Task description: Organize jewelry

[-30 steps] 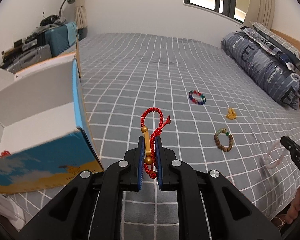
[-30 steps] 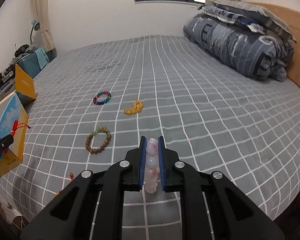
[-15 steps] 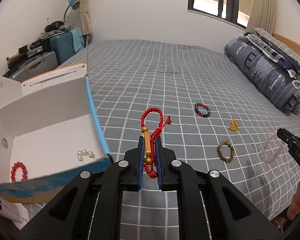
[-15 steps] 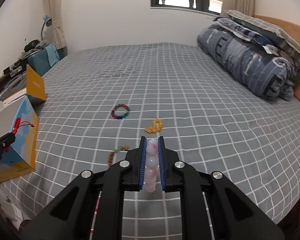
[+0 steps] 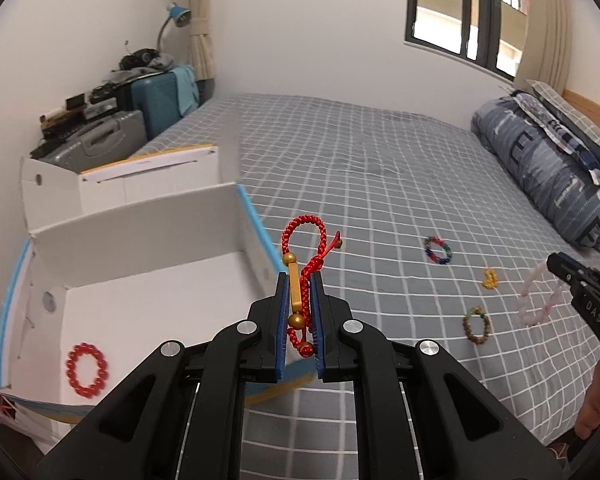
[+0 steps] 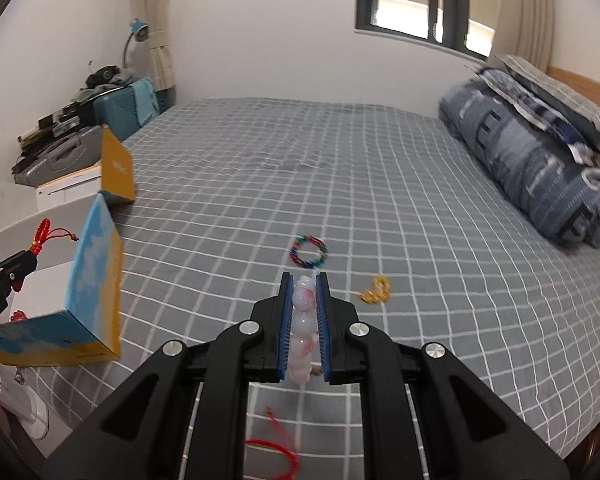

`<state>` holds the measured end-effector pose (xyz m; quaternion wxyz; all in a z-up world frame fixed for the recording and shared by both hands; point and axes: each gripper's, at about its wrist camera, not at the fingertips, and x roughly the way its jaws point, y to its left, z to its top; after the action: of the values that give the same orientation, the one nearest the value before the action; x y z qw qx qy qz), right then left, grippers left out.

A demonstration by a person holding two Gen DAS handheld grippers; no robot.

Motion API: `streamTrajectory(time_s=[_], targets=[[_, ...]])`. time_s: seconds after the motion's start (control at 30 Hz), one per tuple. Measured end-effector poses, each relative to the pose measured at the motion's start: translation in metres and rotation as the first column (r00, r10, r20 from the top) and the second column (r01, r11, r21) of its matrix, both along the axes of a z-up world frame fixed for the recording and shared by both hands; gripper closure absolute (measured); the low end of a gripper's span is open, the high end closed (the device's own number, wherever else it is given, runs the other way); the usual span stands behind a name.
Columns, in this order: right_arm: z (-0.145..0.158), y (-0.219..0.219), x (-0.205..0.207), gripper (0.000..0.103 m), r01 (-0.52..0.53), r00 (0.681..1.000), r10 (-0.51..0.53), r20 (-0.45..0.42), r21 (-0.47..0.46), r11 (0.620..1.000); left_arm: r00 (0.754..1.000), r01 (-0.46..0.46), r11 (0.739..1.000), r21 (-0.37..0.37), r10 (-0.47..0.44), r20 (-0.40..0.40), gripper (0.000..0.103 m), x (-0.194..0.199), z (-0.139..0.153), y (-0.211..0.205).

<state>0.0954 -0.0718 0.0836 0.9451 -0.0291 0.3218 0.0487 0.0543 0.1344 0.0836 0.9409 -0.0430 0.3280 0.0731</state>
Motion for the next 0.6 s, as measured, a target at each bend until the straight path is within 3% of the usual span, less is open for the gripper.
streamTrajectory(time_s=[0.6], targets=[[0.037,0.135,-0.002,0.092,-0.185,0.981,0.185,0.057,0.006,0.983,0.983,-0.182,0.983,0.019,0.182,-0.011,0.093,-0.038,0.018,0.107]])
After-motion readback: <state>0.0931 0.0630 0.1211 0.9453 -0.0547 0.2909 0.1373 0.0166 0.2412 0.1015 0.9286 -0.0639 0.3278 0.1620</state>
